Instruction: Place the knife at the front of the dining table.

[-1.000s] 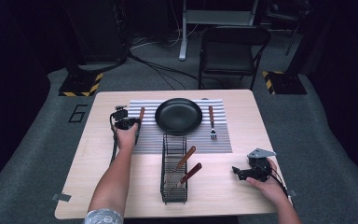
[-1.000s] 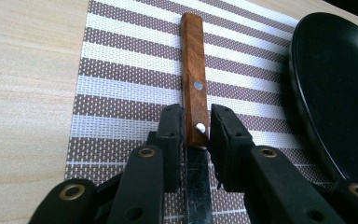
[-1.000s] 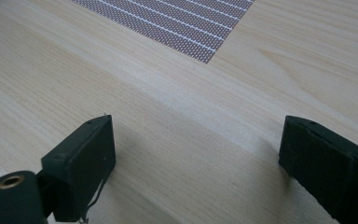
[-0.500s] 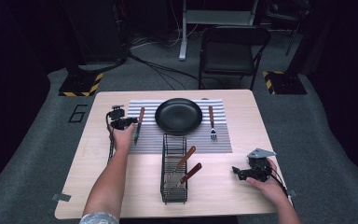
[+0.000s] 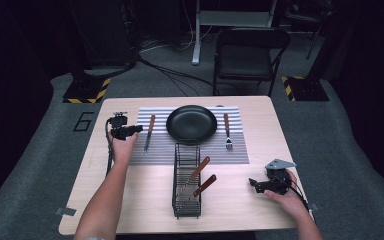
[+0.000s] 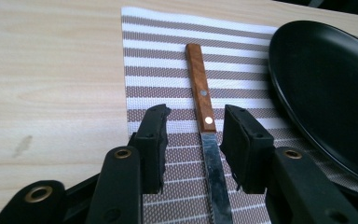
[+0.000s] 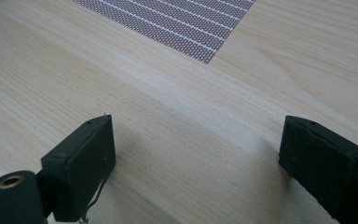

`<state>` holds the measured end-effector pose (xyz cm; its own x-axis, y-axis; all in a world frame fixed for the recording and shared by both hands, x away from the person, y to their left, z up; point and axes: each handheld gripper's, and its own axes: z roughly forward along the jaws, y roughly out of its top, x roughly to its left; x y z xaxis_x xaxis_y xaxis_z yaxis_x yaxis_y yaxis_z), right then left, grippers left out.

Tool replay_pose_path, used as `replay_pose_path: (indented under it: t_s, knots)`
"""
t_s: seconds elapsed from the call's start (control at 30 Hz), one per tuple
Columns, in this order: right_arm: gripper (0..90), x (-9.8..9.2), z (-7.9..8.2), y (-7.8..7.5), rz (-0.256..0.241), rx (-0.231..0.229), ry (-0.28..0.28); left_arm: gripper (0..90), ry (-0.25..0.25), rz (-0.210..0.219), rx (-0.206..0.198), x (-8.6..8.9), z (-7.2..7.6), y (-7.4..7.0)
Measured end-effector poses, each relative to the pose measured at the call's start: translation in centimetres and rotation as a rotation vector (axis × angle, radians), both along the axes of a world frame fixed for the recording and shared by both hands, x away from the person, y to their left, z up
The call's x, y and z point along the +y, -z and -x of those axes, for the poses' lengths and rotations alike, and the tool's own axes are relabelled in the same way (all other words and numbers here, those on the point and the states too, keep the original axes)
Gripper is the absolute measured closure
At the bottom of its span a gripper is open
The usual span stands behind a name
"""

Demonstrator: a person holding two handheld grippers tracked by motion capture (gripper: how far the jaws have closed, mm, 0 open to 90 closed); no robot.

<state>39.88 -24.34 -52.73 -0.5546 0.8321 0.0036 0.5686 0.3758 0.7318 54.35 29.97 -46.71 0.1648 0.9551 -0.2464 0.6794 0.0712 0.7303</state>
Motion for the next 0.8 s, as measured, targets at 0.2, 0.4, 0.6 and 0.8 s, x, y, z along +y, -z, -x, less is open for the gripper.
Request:
replay_pose_path:
  t_s: [0.2,0.4,0.6,0.8]
  knots:
    - [9.8,0.0,0.0,0.0,0.0,0.0,0.0,58.7,0.025,-0.01,-0.045,1.2,1.7,-1.7]
    - [9.8,0.0,0.0,0.0,-0.001,0.0,0.001,57.7,0.045,-0.009,-0.075,1.9,3.4,-2.9]
    - [9.8,0.0,0.0,0.0,0.0,0.0,0.0,55.5,0.076,0.001,-0.102,2.0,5.0,-4.4]
    - [9.8,0.0,0.0,0.0,0.0,0.0,0.001,53.0,0.121,-0.021,-0.133,1.9,6.5,-5.4]
